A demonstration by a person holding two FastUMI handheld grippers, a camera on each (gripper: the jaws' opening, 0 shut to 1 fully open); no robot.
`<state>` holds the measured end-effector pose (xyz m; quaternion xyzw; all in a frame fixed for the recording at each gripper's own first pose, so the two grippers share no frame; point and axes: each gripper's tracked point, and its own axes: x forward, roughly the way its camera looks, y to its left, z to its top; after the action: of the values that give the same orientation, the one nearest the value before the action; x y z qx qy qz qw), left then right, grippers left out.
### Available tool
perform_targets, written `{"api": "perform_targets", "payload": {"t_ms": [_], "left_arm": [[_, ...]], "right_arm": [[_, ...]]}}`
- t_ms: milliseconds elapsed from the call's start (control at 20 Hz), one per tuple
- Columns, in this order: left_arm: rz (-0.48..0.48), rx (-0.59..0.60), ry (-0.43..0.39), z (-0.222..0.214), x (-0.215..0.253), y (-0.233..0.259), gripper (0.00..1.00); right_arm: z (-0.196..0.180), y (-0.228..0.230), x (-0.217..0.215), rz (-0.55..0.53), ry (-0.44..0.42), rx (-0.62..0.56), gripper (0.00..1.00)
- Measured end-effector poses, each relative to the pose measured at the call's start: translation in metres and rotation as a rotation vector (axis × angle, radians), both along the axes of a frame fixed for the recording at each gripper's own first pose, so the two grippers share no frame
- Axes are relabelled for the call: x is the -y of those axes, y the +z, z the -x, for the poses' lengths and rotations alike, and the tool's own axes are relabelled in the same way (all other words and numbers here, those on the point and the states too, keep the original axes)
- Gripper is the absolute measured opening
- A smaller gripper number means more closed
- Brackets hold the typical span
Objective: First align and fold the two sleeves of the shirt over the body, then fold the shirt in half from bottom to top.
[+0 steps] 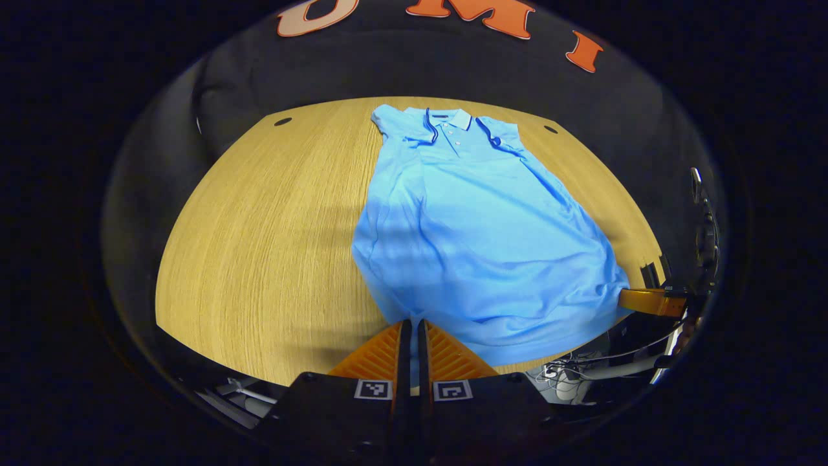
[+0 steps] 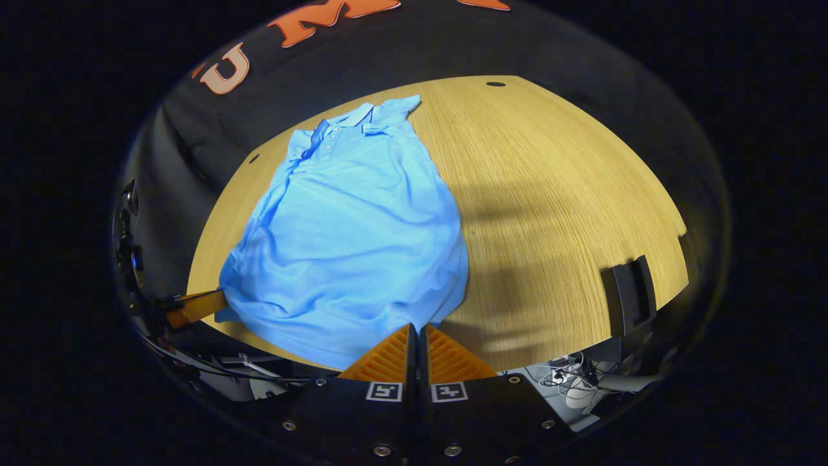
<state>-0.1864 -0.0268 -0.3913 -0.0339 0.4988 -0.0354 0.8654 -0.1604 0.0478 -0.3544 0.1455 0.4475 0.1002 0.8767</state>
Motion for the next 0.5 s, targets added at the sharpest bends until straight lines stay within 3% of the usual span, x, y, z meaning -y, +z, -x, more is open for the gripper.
{"api": "perform_targets", "payload": {"t_ms": [500], "left_arm": [[0.014, 0.158, -0.036, -0.046, -0.004, 0.074, 0.10]], "right_arm": [[-0.034, 0.065, 0.014, -0.056, -0.043, 0.101, 0.02]]}}
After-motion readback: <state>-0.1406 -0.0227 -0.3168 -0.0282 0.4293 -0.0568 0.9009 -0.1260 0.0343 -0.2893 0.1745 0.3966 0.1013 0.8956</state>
